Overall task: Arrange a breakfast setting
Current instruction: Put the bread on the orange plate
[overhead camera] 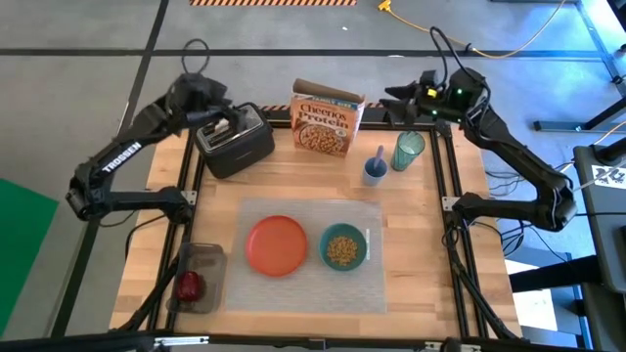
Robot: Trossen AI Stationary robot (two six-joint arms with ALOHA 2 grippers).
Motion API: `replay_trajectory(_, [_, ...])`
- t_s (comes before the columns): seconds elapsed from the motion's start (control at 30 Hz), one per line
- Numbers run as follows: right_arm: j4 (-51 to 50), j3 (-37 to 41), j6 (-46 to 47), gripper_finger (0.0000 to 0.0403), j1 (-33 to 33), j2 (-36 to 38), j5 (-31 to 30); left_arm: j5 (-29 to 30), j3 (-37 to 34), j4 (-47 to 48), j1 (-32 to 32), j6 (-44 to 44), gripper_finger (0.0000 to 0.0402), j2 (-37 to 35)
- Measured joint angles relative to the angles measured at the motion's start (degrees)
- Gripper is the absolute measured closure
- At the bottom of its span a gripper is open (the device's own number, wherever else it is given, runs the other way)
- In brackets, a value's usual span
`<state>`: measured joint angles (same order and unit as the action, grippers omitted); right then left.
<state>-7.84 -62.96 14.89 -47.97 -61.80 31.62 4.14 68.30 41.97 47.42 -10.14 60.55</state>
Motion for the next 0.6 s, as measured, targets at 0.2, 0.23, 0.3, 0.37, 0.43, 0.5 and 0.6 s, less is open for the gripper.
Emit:
replay_trajectory(0.2, [3.0, 0.0, 4.4, 0.0129, 0.0, -1.5, 2.3, -2.2, 7.2, 15.1, 5.4, 7.2, 0.0142, 6.6])
replay_trajectory(0.23, [3.4, 0.0, 4.8, 0.0129, 0.0, -1.5, 2.3, -2.2, 7.4, 16.8, 6.2, 8.1, 0.0144, 7.9])
replay_trajectory(0.3, [3.9, 0.0, 5.0, 0.0129, 0.0, -1.5, 2.5, -2.2, 7.5, 19.6, 7.7, 9.7, 0.0147, 10.2])
replay_trajectory(0.37, [3.7, 0.0, 5.0, 0.0129, 0.0, -1.4, 2.5, -2.2, 7.5, 21.5, 9.1, 10.5, 0.0152, 12.4])
replay_trajectory(0.43, [3.2, 0.0, 5.3, 0.0129, 0.0, -1.4, 2.6, -2.1, 7.5, 22.1, 10.0, 10.6, 0.016, 14.1])
replay_trajectory(0.5, [2.9, 0.0, 5.7, 0.0129, 0.0, -1.4, 3.0, -2.0, 7.5, 22.1, 10.4, 10.9, 0.0171, 15.3])
replay_trajectory(0.6, [3.0, 0.0, 5.8, 0.0129, 0.0, -1.4, 3.7, -2.1, 7.5, 22.1, 11.2, 12.9, 0.019, 16.6])
